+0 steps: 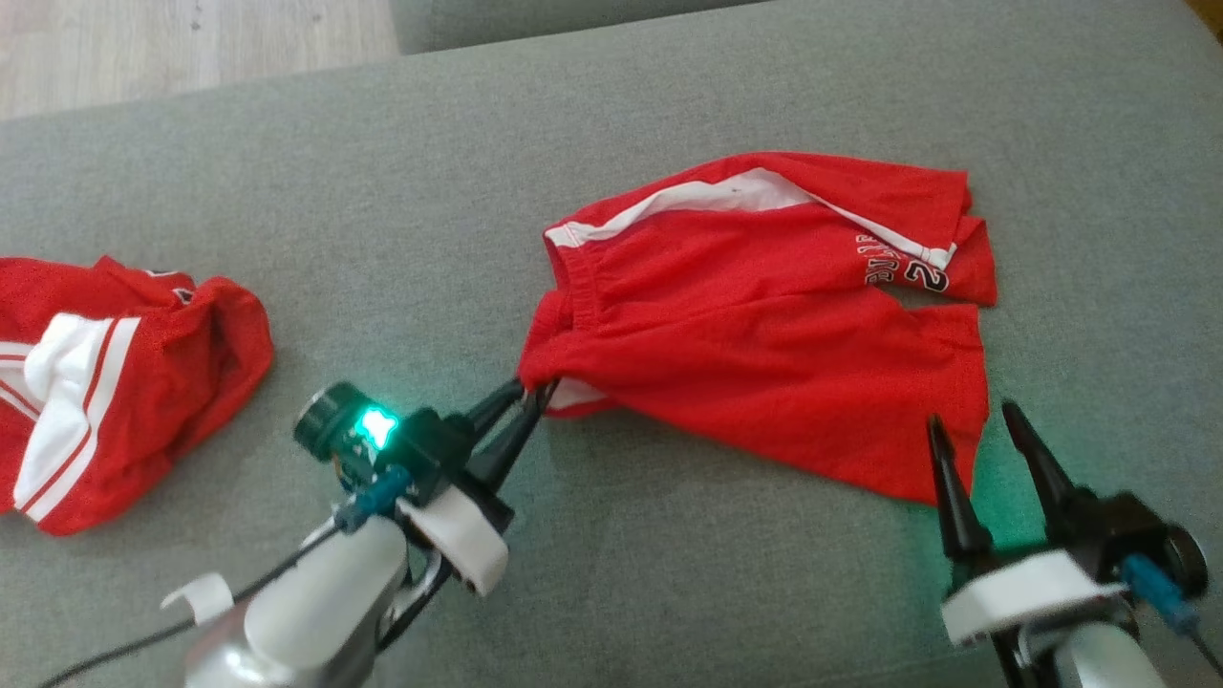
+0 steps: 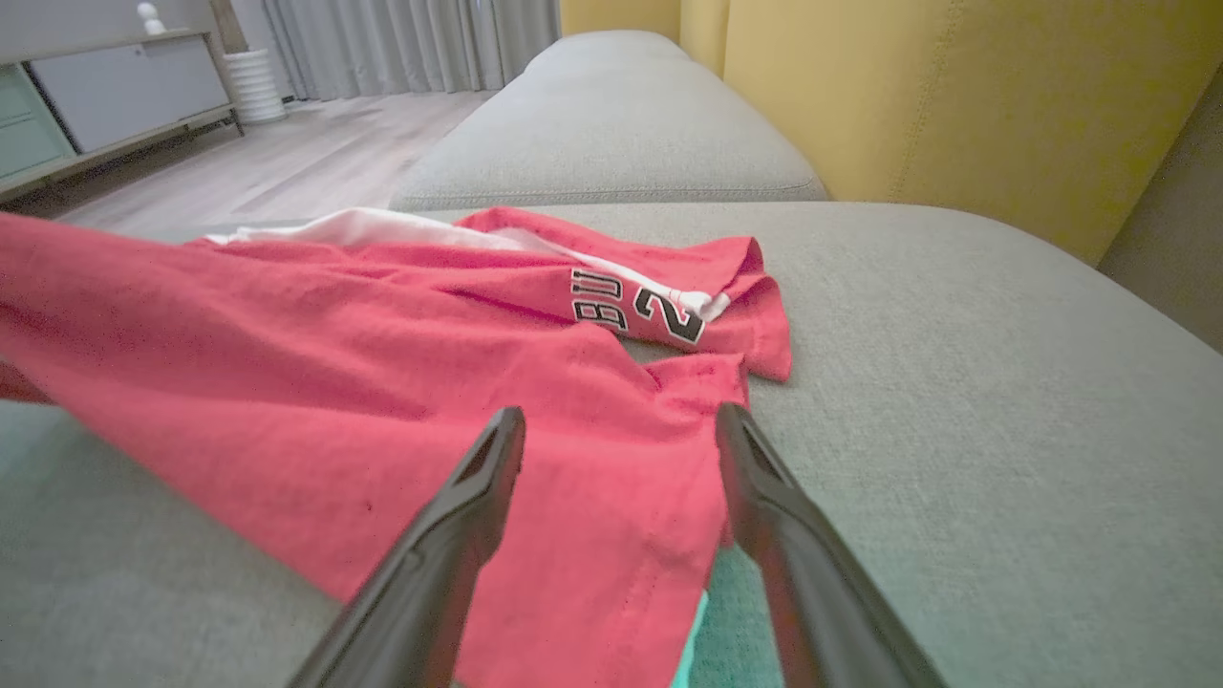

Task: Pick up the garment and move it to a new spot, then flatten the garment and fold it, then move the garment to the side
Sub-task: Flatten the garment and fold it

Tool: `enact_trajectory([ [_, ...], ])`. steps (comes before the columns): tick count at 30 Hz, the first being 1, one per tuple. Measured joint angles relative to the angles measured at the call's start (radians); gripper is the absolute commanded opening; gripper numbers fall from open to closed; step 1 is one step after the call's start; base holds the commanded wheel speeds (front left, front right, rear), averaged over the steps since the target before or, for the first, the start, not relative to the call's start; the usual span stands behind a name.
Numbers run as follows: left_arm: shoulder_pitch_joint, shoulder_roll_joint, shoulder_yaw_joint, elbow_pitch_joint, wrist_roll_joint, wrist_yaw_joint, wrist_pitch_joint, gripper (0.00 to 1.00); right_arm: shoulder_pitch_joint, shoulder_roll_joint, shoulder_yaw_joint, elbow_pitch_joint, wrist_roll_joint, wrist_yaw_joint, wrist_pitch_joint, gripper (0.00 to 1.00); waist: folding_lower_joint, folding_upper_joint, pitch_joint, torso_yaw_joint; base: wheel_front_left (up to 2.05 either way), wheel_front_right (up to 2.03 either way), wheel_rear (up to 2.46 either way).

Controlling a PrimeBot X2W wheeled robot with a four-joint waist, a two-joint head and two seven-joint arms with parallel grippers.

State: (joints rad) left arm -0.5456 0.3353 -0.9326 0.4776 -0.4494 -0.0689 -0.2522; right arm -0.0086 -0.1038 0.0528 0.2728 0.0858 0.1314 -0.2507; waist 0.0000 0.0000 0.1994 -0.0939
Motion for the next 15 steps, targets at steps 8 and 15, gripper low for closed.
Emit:
enact_trajectory([
  [8, 0.051, -0.009, 0.008, -0.002, 0.027, -0.002, 0.0, 0.0, 0.059, -0.058, 0.07, 0.063, -0.027, 0.0, 0.057, 1.0, -0.0001, 0.0, -0.025, 0.003, 0.0, 0.0, 0.0],
  [15, 0.059, -0.027, 0.023, 0.007, 0.04, -0.003, 0.0, 0.0, 0.064, -0.099, 0.09, 0.097, -0.068, 0.0, 0.114, 1.0, -0.0001, 0.0, -0.039, 0.006, 0.0, 0.0, 0.0],
])
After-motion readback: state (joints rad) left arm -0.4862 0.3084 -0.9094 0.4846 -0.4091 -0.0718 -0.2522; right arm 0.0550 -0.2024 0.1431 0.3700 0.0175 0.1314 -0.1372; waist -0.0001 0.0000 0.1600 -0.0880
